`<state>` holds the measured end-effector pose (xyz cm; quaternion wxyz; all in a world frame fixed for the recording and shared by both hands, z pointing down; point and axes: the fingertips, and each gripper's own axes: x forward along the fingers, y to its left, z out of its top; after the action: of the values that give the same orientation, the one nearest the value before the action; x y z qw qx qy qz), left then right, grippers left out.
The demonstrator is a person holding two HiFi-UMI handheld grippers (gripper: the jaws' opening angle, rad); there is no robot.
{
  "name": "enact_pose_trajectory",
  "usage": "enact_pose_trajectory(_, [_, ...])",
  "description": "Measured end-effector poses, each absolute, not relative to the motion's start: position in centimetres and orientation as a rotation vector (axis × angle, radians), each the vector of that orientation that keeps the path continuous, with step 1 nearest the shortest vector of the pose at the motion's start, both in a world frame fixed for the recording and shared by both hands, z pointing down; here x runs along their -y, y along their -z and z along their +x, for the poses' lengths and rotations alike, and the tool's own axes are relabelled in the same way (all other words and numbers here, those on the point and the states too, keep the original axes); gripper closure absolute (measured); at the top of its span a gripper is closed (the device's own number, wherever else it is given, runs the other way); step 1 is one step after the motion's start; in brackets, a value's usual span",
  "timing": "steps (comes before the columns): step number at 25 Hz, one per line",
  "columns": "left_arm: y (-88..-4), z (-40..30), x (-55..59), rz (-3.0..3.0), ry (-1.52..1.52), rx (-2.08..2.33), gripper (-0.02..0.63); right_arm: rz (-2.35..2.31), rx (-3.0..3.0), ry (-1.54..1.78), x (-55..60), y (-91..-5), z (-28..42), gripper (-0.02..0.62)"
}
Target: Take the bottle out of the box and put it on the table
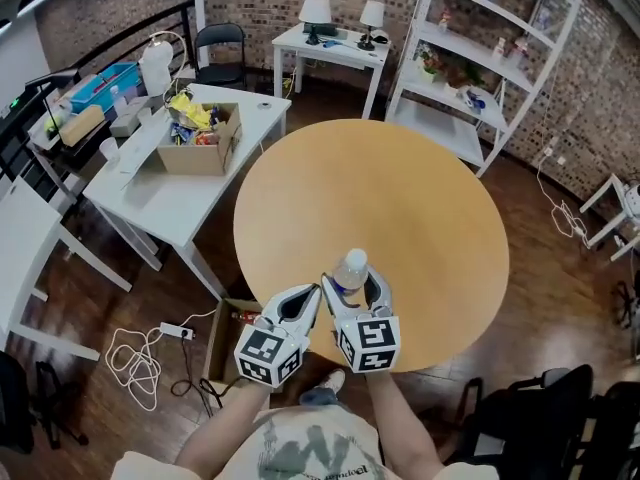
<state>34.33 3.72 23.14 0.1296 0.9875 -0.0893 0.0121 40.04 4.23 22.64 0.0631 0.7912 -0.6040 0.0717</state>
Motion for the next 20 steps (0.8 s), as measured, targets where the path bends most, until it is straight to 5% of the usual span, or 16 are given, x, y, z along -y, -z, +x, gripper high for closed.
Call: enact_pose_trajectory(20, [-27.0,46.0,-8.0,2.879,-0.237,0.039,0.609,2.565,1.476,-0.293,-9.6,-29.7,53.8,0.299])
